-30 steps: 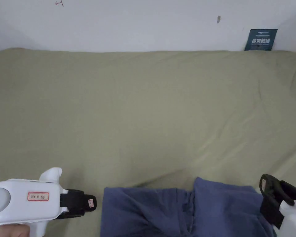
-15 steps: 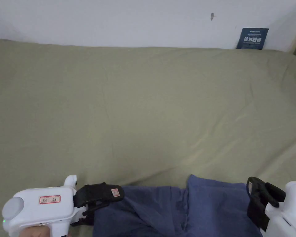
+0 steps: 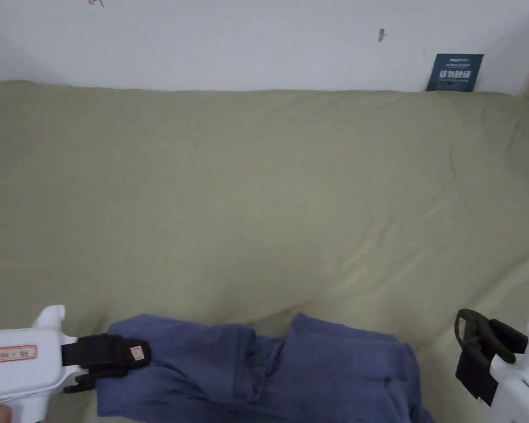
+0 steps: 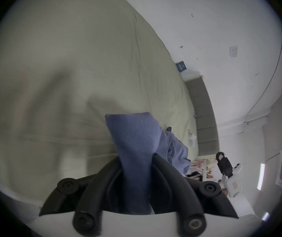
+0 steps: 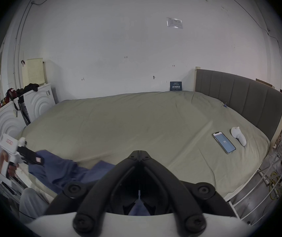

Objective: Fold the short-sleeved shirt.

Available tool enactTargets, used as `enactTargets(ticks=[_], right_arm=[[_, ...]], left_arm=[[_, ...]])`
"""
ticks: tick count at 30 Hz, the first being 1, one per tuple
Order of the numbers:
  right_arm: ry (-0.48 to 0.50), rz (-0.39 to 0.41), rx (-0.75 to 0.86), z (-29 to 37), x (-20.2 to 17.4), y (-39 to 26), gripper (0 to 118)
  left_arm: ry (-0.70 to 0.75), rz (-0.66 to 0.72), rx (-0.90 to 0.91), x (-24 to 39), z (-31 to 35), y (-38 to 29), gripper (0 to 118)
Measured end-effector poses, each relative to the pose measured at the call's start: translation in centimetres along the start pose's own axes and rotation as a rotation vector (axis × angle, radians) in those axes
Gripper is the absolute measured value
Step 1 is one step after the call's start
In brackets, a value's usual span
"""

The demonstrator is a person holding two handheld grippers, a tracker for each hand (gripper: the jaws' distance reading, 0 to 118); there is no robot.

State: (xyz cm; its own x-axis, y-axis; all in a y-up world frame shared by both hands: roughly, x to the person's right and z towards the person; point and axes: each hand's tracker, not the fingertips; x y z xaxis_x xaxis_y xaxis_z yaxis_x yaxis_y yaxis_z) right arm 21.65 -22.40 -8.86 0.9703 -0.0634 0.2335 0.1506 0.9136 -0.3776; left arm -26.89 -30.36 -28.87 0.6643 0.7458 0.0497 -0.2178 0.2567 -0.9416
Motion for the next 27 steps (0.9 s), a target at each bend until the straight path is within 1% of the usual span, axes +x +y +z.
enactTargets(ticks=[2,6,7,9,11,12,17,19,23,25,26,27], right_arm=[[0.012,-0.004,0.003,-0.3,0.1,0.1,2],[0.023,-0.009,0.011,-0.3,-0.1,0.2,2],[0.025,-0.01,0.014,-0.3,-0.1,0.3,2],[0.028,-0.015,0.02,-0.2,-0.2,0.3,2],[0.032,-0.025,0.018,0.0,-0.2,0.3,2],[0.034,-0.028,0.02,0.1,-0.1,0.3,2],[0.028,-0.028,0.03,0.9,0.5,0.4,2],[0.019,-0.032,0.032,1.0,0.9,0.4,2],[0.002,-0.072,0.041,1.4,1.8,0.2,2],[-0.004,-0.074,0.042,1.4,2.0,0.2,2],[-0.004,-0.077,0.04,1.5,2.2,0.1,2],[-0.007,-0.08,0.039,1.6,2.2,0.1,2]], left_arm=[[0.04,-0.014,0.036,0.7,3.1,-0.2,13],[0.152,-0.059,0.076,2.6,6.7,-0.2,12],[0.162,-0.081,0.07,3.5,7.1,-0.4,12],[0.227,-0.159,0.05,6.1,6.9,-0.6,12],[0.24,-0.209,0.025,8.8,6.0,-1.1,12],[0.229,-0.206,0.022,10.3,5.4,-1.3,12],[0.246,-0.389,-0.081,17.6,0.8,-3.0,12],[0.256,-0.441,-0.136,20.1,-1.9,-3.9,12],[0.312,-0.545,-0.227,23.8,-8.4,-6.1,12],[0.354,-0.55,-0.252,24.6,-12.4,-7.2,12],[0.358,-0.569,-0.269,24.9,-14.4,-7.7,22],[0.355,-0.586,-0.257,25.0,-16.2,-8.4,52]])
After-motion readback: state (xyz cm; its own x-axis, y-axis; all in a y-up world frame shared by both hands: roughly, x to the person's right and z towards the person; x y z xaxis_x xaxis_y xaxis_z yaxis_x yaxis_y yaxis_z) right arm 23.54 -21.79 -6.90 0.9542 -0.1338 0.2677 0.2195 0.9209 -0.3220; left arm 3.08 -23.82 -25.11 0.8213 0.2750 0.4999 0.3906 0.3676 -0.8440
